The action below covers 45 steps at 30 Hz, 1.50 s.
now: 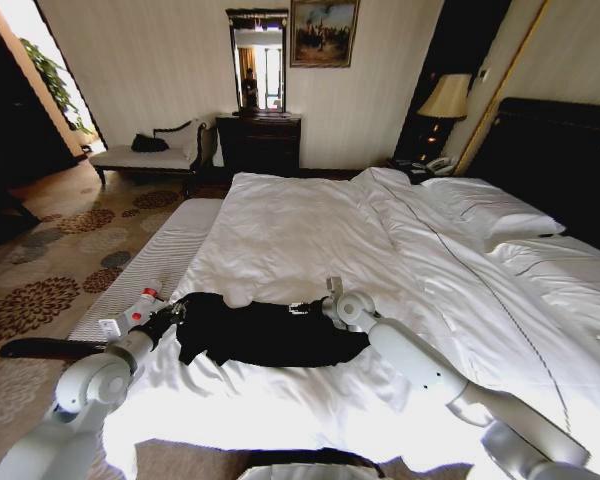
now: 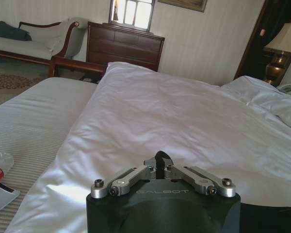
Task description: Fold the clothes on the bed.
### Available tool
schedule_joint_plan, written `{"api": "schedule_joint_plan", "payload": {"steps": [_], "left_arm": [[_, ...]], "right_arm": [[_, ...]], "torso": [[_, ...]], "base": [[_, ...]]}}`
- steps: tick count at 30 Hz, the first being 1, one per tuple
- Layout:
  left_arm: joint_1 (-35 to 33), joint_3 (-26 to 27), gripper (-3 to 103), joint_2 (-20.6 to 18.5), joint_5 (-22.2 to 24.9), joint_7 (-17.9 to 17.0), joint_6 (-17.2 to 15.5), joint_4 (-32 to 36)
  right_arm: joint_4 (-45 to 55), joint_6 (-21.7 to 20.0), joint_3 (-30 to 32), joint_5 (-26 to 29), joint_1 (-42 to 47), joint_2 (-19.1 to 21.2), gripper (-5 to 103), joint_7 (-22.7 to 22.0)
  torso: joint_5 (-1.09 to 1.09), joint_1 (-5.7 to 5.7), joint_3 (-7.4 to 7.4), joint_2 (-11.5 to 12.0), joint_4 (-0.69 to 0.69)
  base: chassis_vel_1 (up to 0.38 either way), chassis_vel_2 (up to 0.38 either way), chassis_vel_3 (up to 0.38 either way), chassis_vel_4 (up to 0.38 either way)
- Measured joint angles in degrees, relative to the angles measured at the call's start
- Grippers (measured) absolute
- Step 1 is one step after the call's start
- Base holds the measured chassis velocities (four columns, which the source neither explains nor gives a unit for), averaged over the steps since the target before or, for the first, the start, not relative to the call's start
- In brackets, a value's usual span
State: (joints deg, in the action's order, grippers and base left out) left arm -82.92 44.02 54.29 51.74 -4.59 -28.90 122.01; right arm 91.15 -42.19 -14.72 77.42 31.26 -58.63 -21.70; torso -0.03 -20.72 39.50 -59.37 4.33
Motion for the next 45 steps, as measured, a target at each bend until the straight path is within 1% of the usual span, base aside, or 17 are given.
{"api": "schedule_joint_plan", "payload": {"steps": [1, 2, 4, 5, 8, 10, 14, 16, 20, 21, 23, 25, 29, 39, 43, 44, 45], "left_arm": [[-0.06, 0.13, 2, 0.00, 0.00, 0.00, 0.00, 0.03], [-0.06, 0.13, 2, 0.00, 0.00, 0.00, 0.00, 0.03], [-0.14, 0.34, 2, -0.02, 0.01, 0.00, 0.00, 0.10], [-0.14, 0.34, 2, -0.02, 0.01, 0.00, 0.00, 0.10], [-0.14, 0.43, 2, -0.04, 0.02, -0.01, 0.00, 0.10], [-0.12, 0.43, 2, -0.05, 0.02, -0.02, 0.00, 0.10], [0.14, 0.41, 2, -0.20, 0.01, -0.02, 0.00, -0.14], [0.19, 0.40, 2, -0.24, 0.01, -0.02, 0.00, -0.19], [0.27, 0.41, 2, -0.45, 0.01, -0.02, 0.00, -0.40], [0.27, 0.41, 2, -0.45, 0.01, -0.02, 0.00, -0.40], [0.34, 0.51, 2, -0.47, 0.01, -0.03, 0.00, -0.50], [0.39, 0.73, 2, -0.47, 0.10, -0.03, 0.00, -0.50], [0.47, 1.21, 2, -0.57, 0.42, -0.02, 0.02, -0.34], [0.44, 1.97, 2, -0.80, 0.99, -0.05, 0.05, 0.25], [-1.18, 2.47, 2, -0.57, 0.77, 0.14, 0.28, 1.34], [-1.95, 1.60, 2, -0.40, -0.64, 0.40, 0.83, 0.94], [-2.30, 0.49, 2, -0.23, -1.86, 0.55, 1.19, 0.23]], "right_arm": [[0.20, 0.01, 0.00, 0.00, 0.02, 0.11, 89, 0.10], [0.20, 0.01, 0.00, 0.00, 0.02, 0.11, 89, 0.10], [0.75, 0.02, 0.08, 0.05, 0.14, 0.34, 79, 0.28], [0.75, 0.02, 0.08, 0.05, 0.14, 0.34, 79, 0.28], [1.75, 0.04, 0.50, 0.48, 0.63, 0.76, 62, 0.65], [2.07, 0.04, 0.65, 0.49, 0.86, 0.91, 62, 0.99], [3.11, 0.05, 1.39, 0.45, 1.93, 1.36, 41, 2.37], [3.33, 0.05, 1.55, 0.44, 2.19, 1.44, 41, 2.65], [3.98, 0.05, 2.26, -0.11, 2.92, 1.59, 19, 4.16], [3.98, 0.05, 2.26, -0.11, 2.92, 1.59, 19, 4.16], [4.39, 0.05, 3.35, -0.51, 3.17, 1.52, 8, 5.34], [5.09, 0.05, 4.49, -0.59, 3.39, 1.44, 3, 5.83], [7.29, 0.05, 6.64, -0.58, 4.10, 1.63, 0, 5.96], [9.27, 0.05, 8.67, -1.43, 5.77, 2.47, 0, 5.57], [8.63, 0.05, 9.21, -1.50, 5.96, 1.65, -3, 2.76], [8.46, 0.06, 9.44, -1.59, 6.25, 1.36, -3, 1.16], [8.34, 0.05, 9.73, -1.77, 6.60, 1.21, 7, -0.09]], "torso": [[0.00, 0.00, 0.00, 0.00, 0.00], [0.00, 0.00, 0.00, 0.00, 0.00], [0.00, 0.00, 0.00, 0.00, 0.00], [0.00, 0.00, 0.00, 0.00, 0.00], [0.00, 0.00, 0.00, 0.00, 0.00], [0.00, 0.00, 0.00, 0.00, 0.00], [0.00, 0.00, 0.00, 0.00, 0.00], [0.00, 0.00, 0.00, 0.00, 0.00], [0.00, 0.00, 0.00, 0.00, 0.00], [0.00, 0.00, 0.00, 0.00, 0.00], [0.00, 0.00, 0.00, 0.00, 0.00], [0.00, 0.00, 0.00, 0.00, 0.00], [0.00, 0.00, 0.00, 0.00, 0.00], [0.00, 0.00, 0.00, 0.00, 0.00], [0.02, 0.00, 0.00, 0.00, 0.00], [0.03, 0.00, 0.00, 0.00, -0.04], [0.03, 0.01, 0.00, 0.00, -0.03]], "base": [[0.000, 0.000, 0.000, 0.000], [0.000, 0.000, 0.000, 0.000], [0.000, 0.000, 0.000, 0.000], [0.000, 0.000, 0.000, 0.000], [0.000, 0.000, 0.000, 0.000], [0.000, 0.000, 0.000, 0.000], [0.000, 0.000, 0.000, 0.000], [0.000, 0.000, 0.000, 0.000], [0.000, 0.000, 0.000, 0.000], [0.000, 0.000, 0.000, 0.000], [0.000, 0.000, 0.000, 0.000], [0.000, 0.000, 0.000, 0.000], [0.000, 0.000, 0.000, 0.000], [0.000, 0.000, 0.000, 0.000], [0.000, 0.000, 0.000, 0.000], [0.000, 0.000, 0.000, 0.000], [0.000, 0.000, 0.000, 0.000]]}}
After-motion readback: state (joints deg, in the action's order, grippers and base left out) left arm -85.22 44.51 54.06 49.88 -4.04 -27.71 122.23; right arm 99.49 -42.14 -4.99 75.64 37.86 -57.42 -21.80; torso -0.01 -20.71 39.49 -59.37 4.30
